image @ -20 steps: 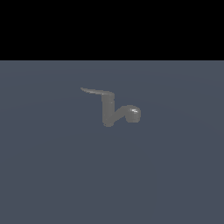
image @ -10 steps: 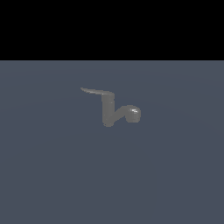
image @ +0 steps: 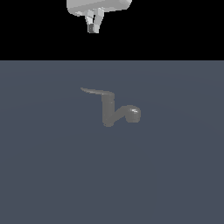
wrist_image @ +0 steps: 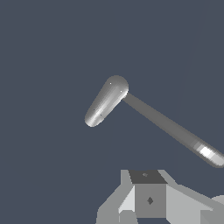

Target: Turn on the faucet by rotating a designated handle.

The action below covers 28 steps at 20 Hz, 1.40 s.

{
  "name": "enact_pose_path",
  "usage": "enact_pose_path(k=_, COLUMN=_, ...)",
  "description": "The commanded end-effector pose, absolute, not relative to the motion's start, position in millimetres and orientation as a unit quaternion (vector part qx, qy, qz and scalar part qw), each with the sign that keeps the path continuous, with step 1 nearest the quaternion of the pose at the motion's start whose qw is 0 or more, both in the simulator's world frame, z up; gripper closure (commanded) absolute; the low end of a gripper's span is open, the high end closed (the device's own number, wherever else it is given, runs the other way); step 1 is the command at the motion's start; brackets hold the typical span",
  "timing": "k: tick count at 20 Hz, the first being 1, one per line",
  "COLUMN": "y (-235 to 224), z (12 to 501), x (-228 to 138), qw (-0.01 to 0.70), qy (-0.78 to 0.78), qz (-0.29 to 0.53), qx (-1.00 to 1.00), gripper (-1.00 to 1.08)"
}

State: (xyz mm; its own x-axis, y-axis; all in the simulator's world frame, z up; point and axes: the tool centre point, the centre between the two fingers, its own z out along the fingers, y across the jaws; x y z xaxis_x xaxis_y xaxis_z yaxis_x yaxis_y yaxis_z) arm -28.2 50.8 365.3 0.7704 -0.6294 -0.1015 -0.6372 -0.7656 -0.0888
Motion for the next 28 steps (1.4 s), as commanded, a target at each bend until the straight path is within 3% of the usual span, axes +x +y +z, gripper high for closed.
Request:
enact_pose_path(k=1, y=58.2, z=347.0, x=-12.2, qw=0.057, qy=0.370, qz=0.036, qx=-0.927, gripper=1.08)
enact_pose_path(k=15, y=95.0, z=235.6, x=58.7, qw=0.023, qy=0.536, qz=0.028, qx=-0.843, gripper=1.08)
enact_pose_path(k=28, y=111.7, z=176.4, x=84.5, qw=0.001, qy=0.607, qz=0.002, qx=-0.795, gripper=1.08)
